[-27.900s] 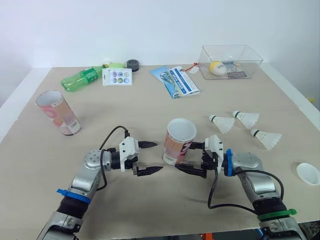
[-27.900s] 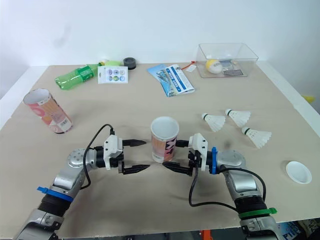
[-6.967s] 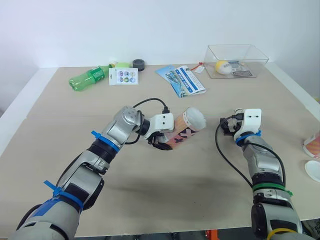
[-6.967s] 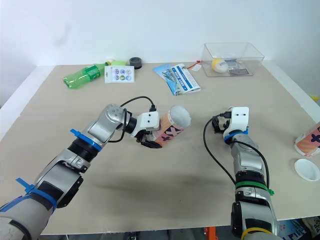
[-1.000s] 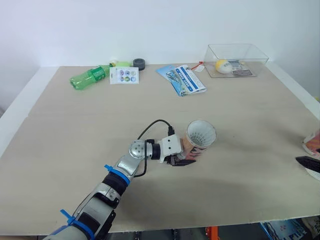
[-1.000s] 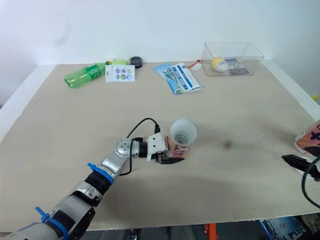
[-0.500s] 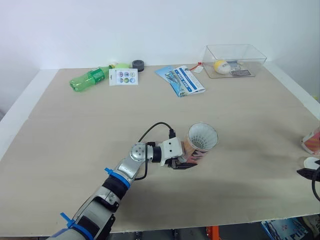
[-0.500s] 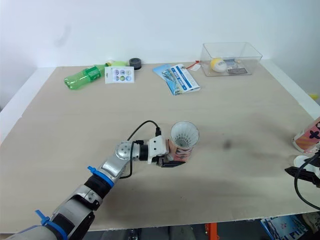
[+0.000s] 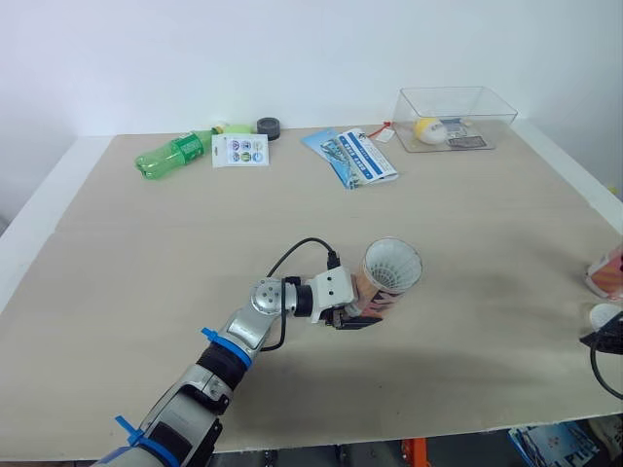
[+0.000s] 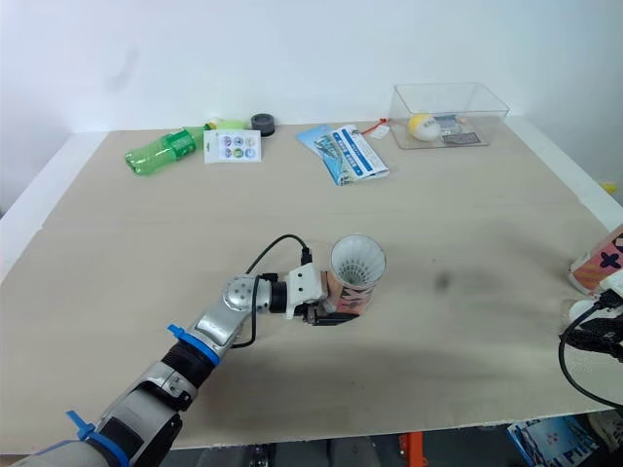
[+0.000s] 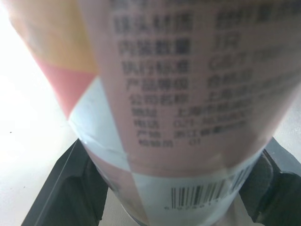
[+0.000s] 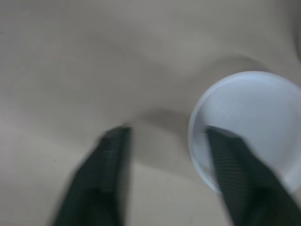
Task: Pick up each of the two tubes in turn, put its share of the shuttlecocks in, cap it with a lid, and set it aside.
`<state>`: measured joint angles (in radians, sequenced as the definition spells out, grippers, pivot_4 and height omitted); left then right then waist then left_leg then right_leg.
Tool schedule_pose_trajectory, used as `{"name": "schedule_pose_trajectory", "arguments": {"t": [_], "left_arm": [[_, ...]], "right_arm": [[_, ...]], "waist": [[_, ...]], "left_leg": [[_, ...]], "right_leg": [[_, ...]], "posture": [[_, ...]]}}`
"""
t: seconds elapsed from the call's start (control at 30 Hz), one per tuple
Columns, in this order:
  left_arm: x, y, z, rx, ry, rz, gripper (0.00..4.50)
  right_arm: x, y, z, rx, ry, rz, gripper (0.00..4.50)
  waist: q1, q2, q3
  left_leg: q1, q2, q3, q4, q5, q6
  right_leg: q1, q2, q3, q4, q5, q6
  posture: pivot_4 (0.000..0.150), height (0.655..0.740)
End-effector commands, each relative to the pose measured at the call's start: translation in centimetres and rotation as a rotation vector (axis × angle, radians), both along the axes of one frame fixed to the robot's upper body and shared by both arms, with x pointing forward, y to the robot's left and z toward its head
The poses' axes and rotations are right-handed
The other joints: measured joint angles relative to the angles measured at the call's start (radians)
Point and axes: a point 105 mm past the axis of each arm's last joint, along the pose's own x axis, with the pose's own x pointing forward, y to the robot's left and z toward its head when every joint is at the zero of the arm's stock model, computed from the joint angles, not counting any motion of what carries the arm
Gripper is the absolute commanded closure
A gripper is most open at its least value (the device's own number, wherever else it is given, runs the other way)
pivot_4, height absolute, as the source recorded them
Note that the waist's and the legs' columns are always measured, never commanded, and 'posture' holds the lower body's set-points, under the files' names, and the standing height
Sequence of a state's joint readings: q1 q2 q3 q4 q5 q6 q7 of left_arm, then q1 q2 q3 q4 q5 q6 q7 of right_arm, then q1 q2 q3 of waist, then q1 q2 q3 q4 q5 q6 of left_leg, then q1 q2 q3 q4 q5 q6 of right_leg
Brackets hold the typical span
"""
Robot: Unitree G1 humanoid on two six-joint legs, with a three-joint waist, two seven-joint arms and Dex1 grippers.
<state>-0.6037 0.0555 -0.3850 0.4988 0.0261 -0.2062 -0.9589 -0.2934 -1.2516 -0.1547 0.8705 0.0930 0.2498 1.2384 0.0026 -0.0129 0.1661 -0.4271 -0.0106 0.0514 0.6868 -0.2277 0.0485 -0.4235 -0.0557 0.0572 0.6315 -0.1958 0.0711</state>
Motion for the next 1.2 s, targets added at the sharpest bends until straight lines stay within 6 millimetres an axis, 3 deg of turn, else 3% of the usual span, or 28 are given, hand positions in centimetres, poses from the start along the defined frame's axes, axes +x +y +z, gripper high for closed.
{"name": "schedule_pose_trajectory", "arguments": {"t": [0.03, 0.07, 0.1, 0.3, 0.4, 0.53, 0.73, 0.9, 0.97, 1.1, 1.2], "left_arm": [[0.1, -0.5, 1.4, -0.04, -0.028, -0.007, 1.45], [0.1, -0.6, 1.5, -0.042, -0.027, -0.007, 1.45], [0.1, -0.6, 1.5, -0.042, -0.027, -0.008, 1.45], [0.1, -0.5, 1.5, -0.039, -0.026, -0.01, 1.45], [0.3, -0.2, 1.1, -0.018, -0.033, -0.009, 1.45], [1.9, 0.5, 0.9, -0.009, -0.029, 0.058, 1.45], [4.3, 0.9, 1.9, -0.049, -0.015, 0.158, 1.45], [4.9, 1.3, 1.8, -0.033, 0.006, 0.164, 1.45], [5.1, 1.4, 1.7, -0.022, 0.021, 0.164, 1.45], [5.9, 2.3, 1.4, 0.015, 0.067, 0.179, 1.45], [6.2, 2.6, 1.5, 0.023, 0.086, 0.179, 1.45]], "right_arm": [[-0.2, -0.9, 0.8, -0.061, 0.017, -0.011, 3.81], [-0.3, -1.0, 0.8, -0.066, 0.024, -0.008, 4.29], [-0.2, -1.0, 0.8, -0.07, 0.023, -0.007, 4.47], [0.3, -0.7, 1.2, -0.077, 0.015, 0.031, 4.47], [1.2, 0.9, 2.2, -0.051, -0.009, 0.134, 4.47], [2.4, 4.7, 3.9, -0.069, -0.001, 0.366, 4.47], [5.5, 13.7, 7.0, -0.096, -0.124, 0.741, 4.47], [7.6, 19.9, 9.9, -0.217, -0.241, 1.072, 4.47], [8.1, 21.5, 11.0, -0.267, -0.276, 1.181, 4.47], [9.4, 25.7, 15.5, -0.396, -0.429, 1.416, 4.47], [9.6, 27.3, 17.3, -0.492, -0.465, 1.529, 4.47]], "waist": [[0.0, 0.0, 0.0], [0.0, 0.0, 0.0], [0.0, 0.0, 0.0], [0.0, 0.0, 0.0], [0.0, 0.0, 0.0], [-0.006, 0.001, 0.0], [-0.019, 0.001, -0.001], [-0.024, 0.001, 0.0], [-0.024, 0.001, 0.0], [-0.024, 0.001, 0.0], [-0.024, 0.0, 0.0]], "left_leg": [[0.0, 0.0, 0.0, 0.0, 0.0, 0.0], [0.0, 0.0, 0.0, 0.0, 0.0, 0.0], [0.0, 0.0, 0.0, 0.0, 0.0, 0.0], [0.0, 0.0, 0.0, 0.0, 0.0, 0.0], [0.0, 0.0, 0.001, 0.0, 0.0, 0.0], [0.001, 0.0, 0.001, 0.0, 0.0, 0.0], [0.001, 0.001, 0.0, 0.0, 0.0, 0.0], [0.0, 0.002, -0.001, 0.0, 0.0, 0.0], [-0.002, 0.002, 0.0, 0.0, 0.0, 0.0], [-0.004, 0.002, 0.0, 0.0, 0.0, -0.001], [-0.007, 0.002, 0.0, -0.001, 0.0, -0.001]], "right_leg": [[0.0, 0.0, 0.0, 0.0, 0.0, 0.0], [0.0, 0.0, 0.0, 0.0, 0.0, 0.0], [0.0, 0.0, 0.0, 0.0, 0.0, 0.0], [0.0, 0.0, 0.0, 0.0, 0.0, 0.0], [0.0, 0.0, 0.001, 0.0, 0.0, 0.0], [0.0, 0.0, 0.001, 0.0, 0.001, 0.0], [0.0, 0.002, 0.001, 0.0, 0.002, 0.001], [-0.001, 0.003, 0.001, 0.0, 0.002, 0.001], [-0.003, 0.002, 0.001, 0.0, 0.004, 0.004], [-0.006, 0.002, 0.001, -0.001, 0.008, 0.0], [-0.011, 0.002, 0.0, 0.0, 0.009, -0.002]], "posture": [[0.15, 0.74], [0.15, 0.74], [0.15, 0.74], [0.15, 0.74], [0.15, 0.74], [0.15, 0.74], [0.15, 0.74], [0.15, 0.74], [0.15, 0.74], [0.15, 0.74], [0.15, 0.74]]}}
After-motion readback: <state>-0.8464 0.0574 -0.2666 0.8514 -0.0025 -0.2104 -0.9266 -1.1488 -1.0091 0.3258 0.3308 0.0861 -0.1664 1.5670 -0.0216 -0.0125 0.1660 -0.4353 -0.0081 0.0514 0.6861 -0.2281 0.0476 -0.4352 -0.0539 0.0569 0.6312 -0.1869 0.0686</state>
